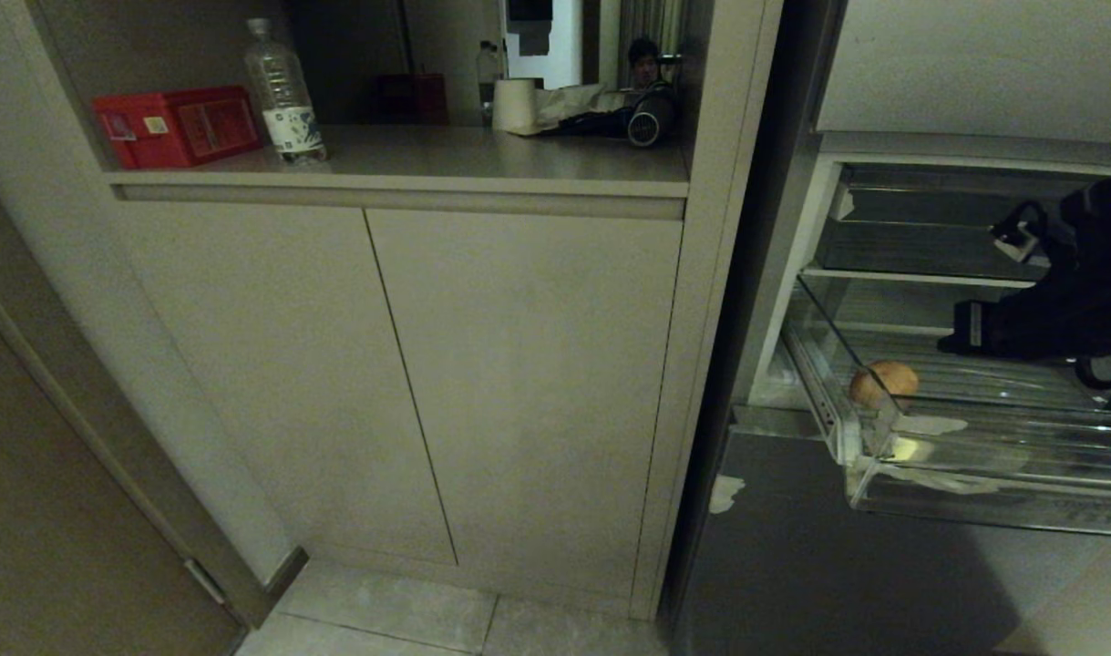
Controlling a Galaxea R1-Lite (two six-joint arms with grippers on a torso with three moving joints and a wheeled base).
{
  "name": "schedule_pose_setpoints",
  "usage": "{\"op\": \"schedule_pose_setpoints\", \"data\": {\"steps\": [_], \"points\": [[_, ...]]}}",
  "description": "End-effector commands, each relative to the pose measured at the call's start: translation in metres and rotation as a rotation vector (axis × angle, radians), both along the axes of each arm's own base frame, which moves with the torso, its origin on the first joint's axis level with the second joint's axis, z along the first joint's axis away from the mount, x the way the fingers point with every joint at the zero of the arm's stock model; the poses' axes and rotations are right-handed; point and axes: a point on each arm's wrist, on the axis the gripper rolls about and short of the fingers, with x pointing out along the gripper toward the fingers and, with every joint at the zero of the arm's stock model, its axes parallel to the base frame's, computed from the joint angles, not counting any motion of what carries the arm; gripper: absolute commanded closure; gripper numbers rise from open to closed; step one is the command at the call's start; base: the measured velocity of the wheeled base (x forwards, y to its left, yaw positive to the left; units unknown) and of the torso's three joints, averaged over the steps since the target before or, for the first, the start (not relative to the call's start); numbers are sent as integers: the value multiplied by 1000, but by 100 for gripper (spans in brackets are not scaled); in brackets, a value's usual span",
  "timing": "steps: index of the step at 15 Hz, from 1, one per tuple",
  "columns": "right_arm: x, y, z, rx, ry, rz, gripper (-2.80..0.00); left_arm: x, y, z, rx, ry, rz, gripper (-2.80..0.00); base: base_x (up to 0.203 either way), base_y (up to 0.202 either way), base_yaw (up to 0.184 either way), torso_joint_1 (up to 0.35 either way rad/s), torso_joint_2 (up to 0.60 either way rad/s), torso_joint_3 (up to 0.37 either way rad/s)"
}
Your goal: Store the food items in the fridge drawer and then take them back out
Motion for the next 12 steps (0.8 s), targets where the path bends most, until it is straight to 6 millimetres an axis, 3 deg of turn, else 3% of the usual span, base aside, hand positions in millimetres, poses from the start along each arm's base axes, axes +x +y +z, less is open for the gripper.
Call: {"op": "schedule_pose_setpoints", "data": {"steps": [1, 6, 12], "points": [[21, 1, -6, -9, 22, -6, -280, 0, 0, 0, 0, 2, 1, 0, 0, 0, 0, 0, 0, 0], [38, 13, 6, 44, 108, -21, -280, 0, 0, 0, 0, 2, 1, 0, 0, 0, 0, 0, 0, 0], [63, 12, -24, 27, 206, -52, -280, 0, 0, 0, 0, 2, 1, 0, 0, 0, 0, 0, 0, 0]]}}
